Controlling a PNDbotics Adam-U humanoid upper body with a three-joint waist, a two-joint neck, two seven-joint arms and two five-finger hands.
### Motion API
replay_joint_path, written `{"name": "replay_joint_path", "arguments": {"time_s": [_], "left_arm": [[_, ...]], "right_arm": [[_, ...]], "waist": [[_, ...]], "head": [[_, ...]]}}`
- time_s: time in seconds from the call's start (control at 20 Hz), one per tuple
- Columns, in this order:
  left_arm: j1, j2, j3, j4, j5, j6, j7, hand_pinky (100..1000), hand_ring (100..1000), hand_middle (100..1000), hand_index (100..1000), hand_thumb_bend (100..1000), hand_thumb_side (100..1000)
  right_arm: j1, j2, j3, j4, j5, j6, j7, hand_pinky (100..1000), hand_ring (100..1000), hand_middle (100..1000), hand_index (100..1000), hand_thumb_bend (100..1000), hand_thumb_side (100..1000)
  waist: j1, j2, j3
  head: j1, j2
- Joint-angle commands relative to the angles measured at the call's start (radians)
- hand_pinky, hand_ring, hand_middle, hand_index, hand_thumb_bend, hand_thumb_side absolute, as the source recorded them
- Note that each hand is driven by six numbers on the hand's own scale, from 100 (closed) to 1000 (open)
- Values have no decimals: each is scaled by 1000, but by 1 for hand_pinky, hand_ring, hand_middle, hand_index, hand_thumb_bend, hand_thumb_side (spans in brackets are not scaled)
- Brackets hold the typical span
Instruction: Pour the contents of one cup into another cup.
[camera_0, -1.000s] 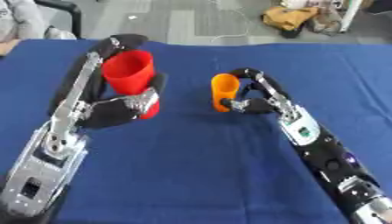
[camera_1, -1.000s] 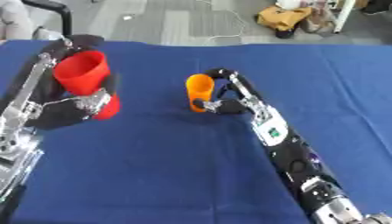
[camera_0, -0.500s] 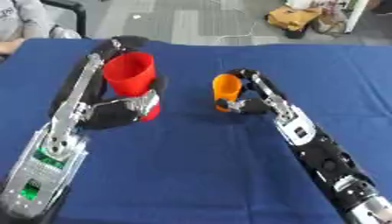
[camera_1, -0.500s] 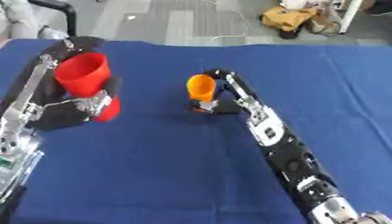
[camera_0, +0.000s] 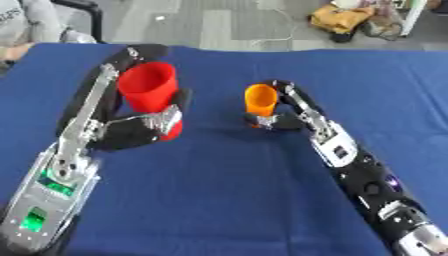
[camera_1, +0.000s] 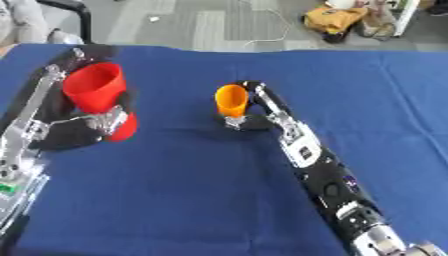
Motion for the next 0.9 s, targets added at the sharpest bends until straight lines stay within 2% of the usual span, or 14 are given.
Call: {"name": "replay_joint_path", "arguments": {"time_s": [0.05,0.25,0.55,0.9], "left_arm": [[-18,0,1,-17,-4,2,0,203,457,507,784,102,168],[-19,1,-1,-21,-6,3,0,203,457,507,784,100,169],[-20,0,-3,-23,-7,4,0,205,449,507,784,100,171],[-20,-1,-5,-26,-5,4,-3,208,449,507,785,100,174]], "right_arm": [[-23,-6,-4,-3,7,2,-7,487,835,644,803,642,441],[-26,-2,-6,1,11,7,-15,478,828,624,788,640,439],[-31,1,-10,2,20,19,-48,451,789,531,721,626,428],[-31,5,-15,3,21,32,-105,398,724,378,567,558,344]], "waist": [[3,-11,4],[5,-4,11],[8,4,15],[9,6,14]], "head": [[-3,-9],[-2,-9],[-5,-9],[-6,-8]]}}
